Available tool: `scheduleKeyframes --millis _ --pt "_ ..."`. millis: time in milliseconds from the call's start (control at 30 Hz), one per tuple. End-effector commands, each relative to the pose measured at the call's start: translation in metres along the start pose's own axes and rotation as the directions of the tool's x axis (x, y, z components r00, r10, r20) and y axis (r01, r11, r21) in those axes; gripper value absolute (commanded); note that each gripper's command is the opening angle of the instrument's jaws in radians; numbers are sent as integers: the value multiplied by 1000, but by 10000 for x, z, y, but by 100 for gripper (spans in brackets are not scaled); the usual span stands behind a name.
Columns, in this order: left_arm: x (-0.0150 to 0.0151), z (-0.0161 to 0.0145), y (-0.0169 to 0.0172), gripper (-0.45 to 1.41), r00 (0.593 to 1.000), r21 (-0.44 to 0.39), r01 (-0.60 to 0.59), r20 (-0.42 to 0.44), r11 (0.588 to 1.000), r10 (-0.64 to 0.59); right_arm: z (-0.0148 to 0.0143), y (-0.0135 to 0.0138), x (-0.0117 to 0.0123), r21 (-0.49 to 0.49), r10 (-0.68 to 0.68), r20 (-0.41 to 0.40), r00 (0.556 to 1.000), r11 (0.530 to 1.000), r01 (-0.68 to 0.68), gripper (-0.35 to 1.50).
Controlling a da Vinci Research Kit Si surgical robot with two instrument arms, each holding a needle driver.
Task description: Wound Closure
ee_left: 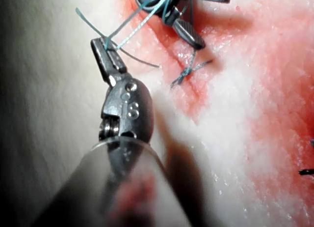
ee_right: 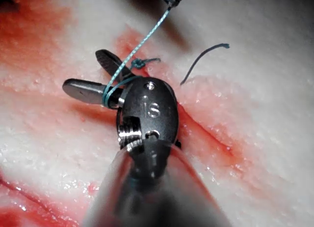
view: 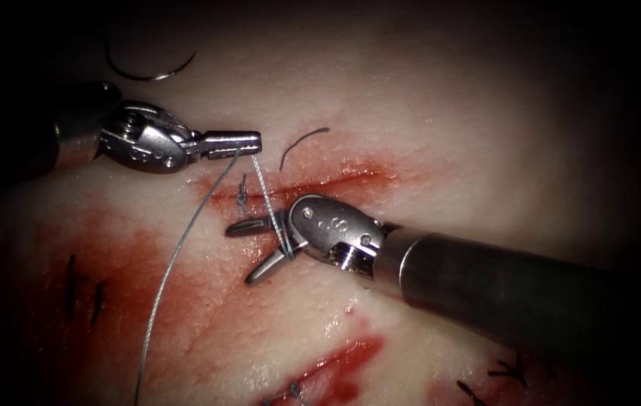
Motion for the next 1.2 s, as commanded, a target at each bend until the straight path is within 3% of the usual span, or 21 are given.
scheduleKeyframes --millis 33,200,367,600,967,1200 --pt "-13 6 -2 -45 1000 -14 2 -13 1000 -2 7 5 1 21 14 -40 999 1000 -13 116" --pt "-39 7 25 -45 999 -43 -18 -29 999 17 3 3 4 65 53 -166 985 997 -42 116" --pt "-59 0 52 -45 998 -76 -49 32 996 51 -7 3 15 65 100 -303 948 994 -84 116" --pt "-71 -17 71 -45 996 -74 -48 68 996 53 -24 1 21 -8 120 -378 918 991 -132 114" --pt "-44 -10 108 -45 989 -59 -49 134 997 56 -38 17 25 -80 116 -448 887 982 -169 116" --pt "-14 4 124 -45 982 -43 -42 183 998 49 -49 30 20 -272 52 -464 884 942 -199 114"
